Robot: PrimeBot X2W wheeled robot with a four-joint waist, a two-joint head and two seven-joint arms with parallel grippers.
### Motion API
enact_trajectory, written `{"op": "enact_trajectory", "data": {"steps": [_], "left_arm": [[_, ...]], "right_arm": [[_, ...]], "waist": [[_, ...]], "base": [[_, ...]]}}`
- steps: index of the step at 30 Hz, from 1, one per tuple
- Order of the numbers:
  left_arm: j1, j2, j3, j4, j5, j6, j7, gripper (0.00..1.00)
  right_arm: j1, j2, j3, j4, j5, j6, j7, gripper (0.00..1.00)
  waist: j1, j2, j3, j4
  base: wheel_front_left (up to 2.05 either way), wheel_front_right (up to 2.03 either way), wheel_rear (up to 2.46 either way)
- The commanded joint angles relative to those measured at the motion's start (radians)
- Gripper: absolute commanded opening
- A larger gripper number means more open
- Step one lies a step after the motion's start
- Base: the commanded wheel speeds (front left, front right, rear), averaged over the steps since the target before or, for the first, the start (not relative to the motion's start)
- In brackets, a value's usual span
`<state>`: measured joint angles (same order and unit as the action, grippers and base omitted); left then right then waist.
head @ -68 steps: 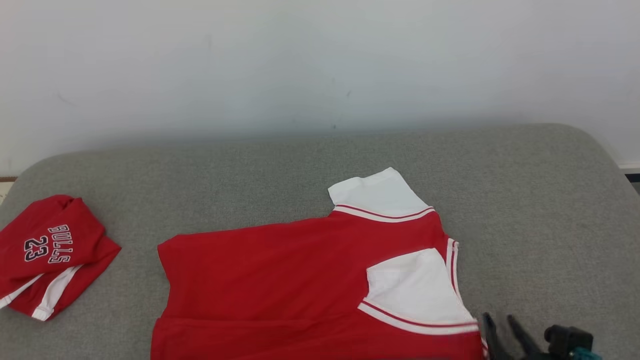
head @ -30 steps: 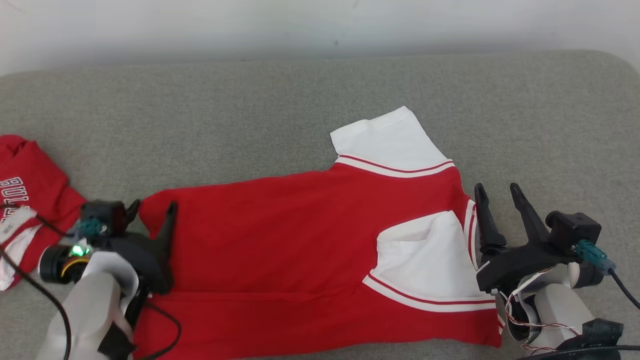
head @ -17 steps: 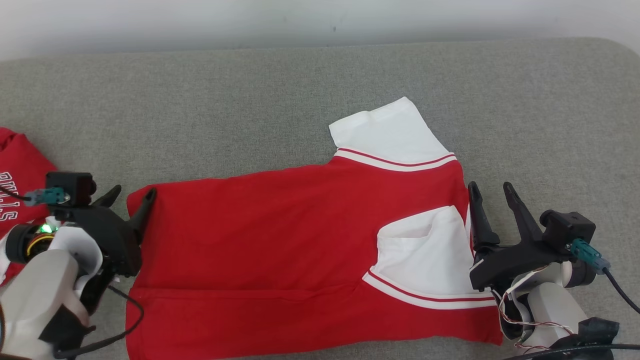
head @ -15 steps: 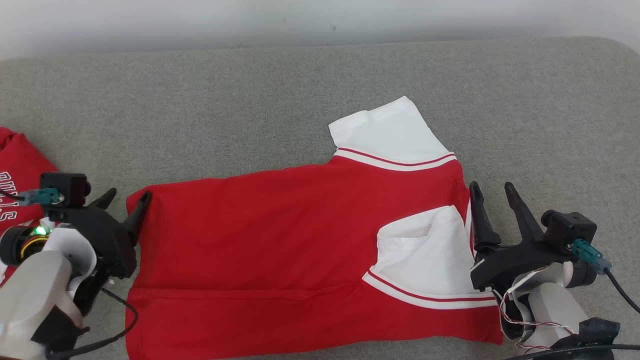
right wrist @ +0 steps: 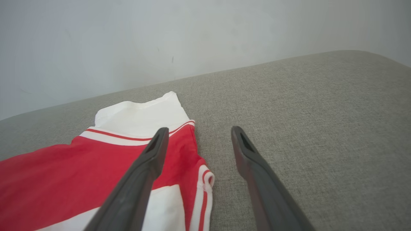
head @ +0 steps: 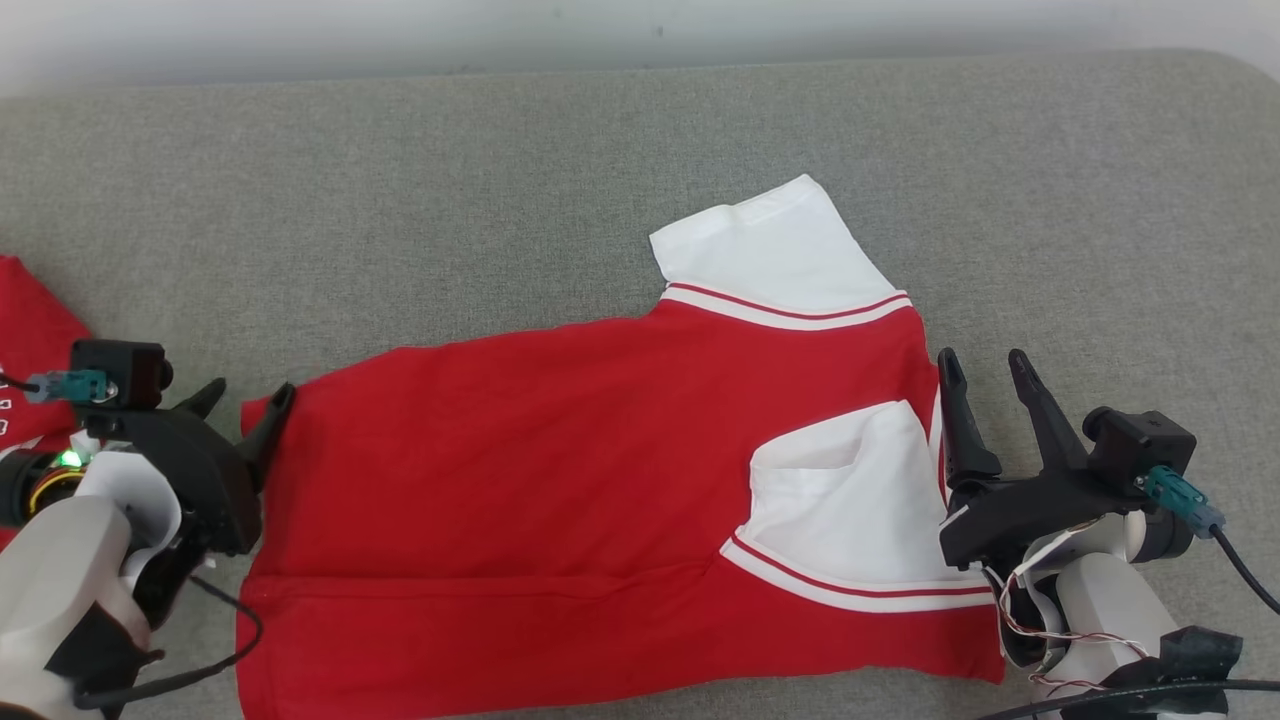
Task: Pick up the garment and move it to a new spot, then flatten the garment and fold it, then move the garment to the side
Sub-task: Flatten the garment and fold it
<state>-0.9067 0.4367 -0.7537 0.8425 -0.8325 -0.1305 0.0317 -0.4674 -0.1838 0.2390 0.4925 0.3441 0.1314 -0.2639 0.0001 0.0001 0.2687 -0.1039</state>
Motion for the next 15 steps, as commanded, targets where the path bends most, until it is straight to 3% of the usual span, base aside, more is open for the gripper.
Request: {"op": "enact_trajectory", "data": {"steps": [1, 15], "left_arm": [[-0.008, 0.019, -0.017, 0.008, -0.014, 0.001, 0.002, 1.00], [-0.013, 0.040, -0.108, -0.022, -0.150, 0.001, -0.030, 1.00]], "right_arm": [[-0.007, 0.003, -0.002, -0.002, 0.005, -0.001, 0.000, 1.00], [0.006, 0.013, -0.017, 0.005, -0.007, -0.001, 0.000, 1.00]], "waist": [[-0.0001, -0.0001, -0.001, 0.000], [-0.0001, -0.0001, -0.012, 0.008]], "base": [[0.00, 0.00, 0.00], [0.00, 0.00, 0.00]]}}
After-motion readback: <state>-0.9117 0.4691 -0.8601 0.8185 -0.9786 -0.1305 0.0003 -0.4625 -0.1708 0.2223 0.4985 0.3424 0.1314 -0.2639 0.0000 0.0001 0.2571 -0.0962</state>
